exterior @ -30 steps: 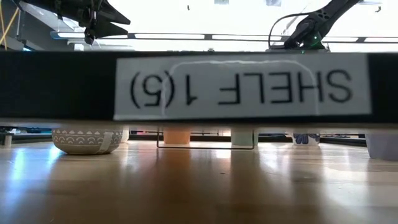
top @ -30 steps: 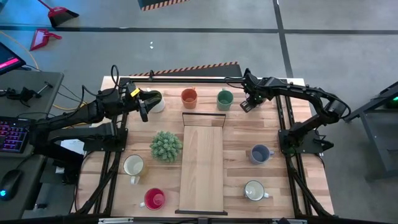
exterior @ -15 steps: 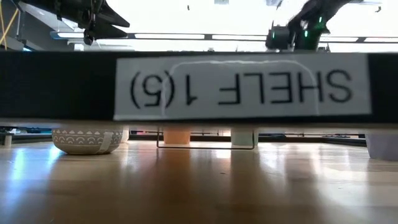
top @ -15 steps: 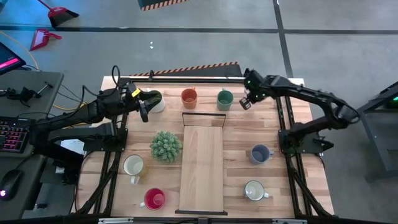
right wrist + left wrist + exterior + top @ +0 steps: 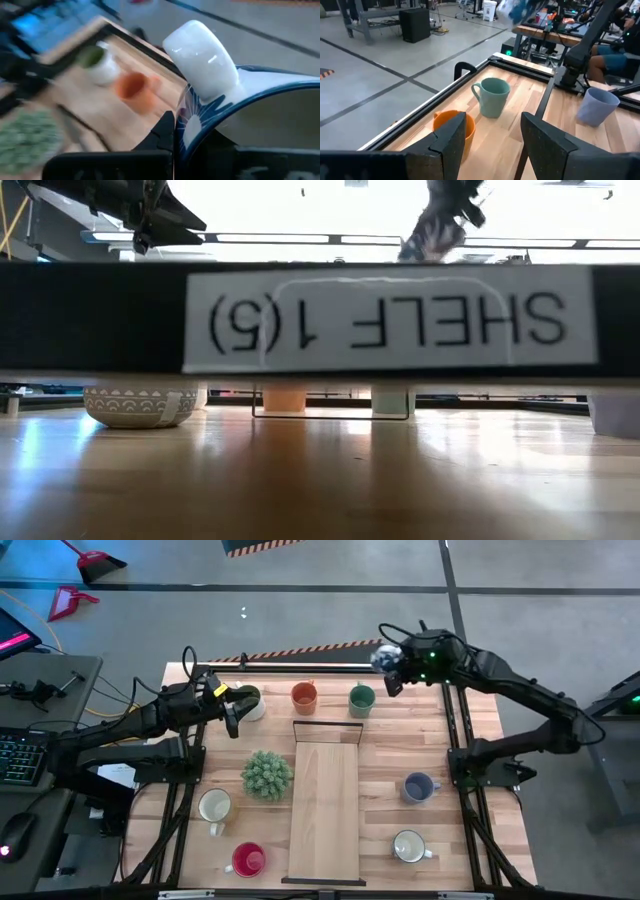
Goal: Place coffee mugs
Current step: Put the top blue patterned mug on the shelf
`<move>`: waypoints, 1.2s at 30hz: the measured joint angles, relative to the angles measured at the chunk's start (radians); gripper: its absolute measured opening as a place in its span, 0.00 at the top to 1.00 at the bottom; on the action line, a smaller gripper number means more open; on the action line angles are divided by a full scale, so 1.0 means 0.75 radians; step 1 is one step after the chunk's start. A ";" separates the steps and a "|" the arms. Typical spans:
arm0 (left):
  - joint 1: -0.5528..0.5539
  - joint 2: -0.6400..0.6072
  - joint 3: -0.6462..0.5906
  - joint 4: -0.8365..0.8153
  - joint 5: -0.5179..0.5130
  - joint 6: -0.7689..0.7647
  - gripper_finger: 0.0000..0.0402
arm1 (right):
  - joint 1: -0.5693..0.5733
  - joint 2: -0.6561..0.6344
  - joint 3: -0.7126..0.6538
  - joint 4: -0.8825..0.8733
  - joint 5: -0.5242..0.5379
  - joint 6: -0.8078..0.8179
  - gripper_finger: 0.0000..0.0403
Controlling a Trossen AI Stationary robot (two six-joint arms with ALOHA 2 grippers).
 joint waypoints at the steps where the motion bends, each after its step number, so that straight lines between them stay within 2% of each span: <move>1: 0.000 0.000 0.000 0.000 0.000 0.004 0.55 | 0.032 0.020 0.033 -0.002 0.005 0.000 1.00; 5: 0.000 0.000 0.000 0.000 0.000 0.006 0.55 | 0.163 0.126 0.152 -0.012 0.036 -0.001 1.00; 11: 0.000 0.000 0.000 -0.008 0.000 0.006 0.55 | 0.329 0.378 0.341 -0.056 0.054 -0.010 1.00; 22: 0.000 0.000 0.000 -0.150 -0.002 0.007 0.55 | 0.488 0.864 0.933 -0.377 0.022 -0.105 1.00; 25: 0.000 0.000 -0.001 -0.160 -0.054 0.029 0.55 | 0.523 0.986 1.058 -0.449 0.004 -0.105 1.00; 29: 0.004 0.000 -0.001 -0.159 -0.148 0.120 0.55 | 0.569 1.128 1.168 -0.555 -0.014 -0.100 1.00; 36: 0.036 -0.033 -0.001 -0.192 -0.135 0.235 0.55 | 0.615 1.208 1.223 -0.546 0.001 -0.071 1.00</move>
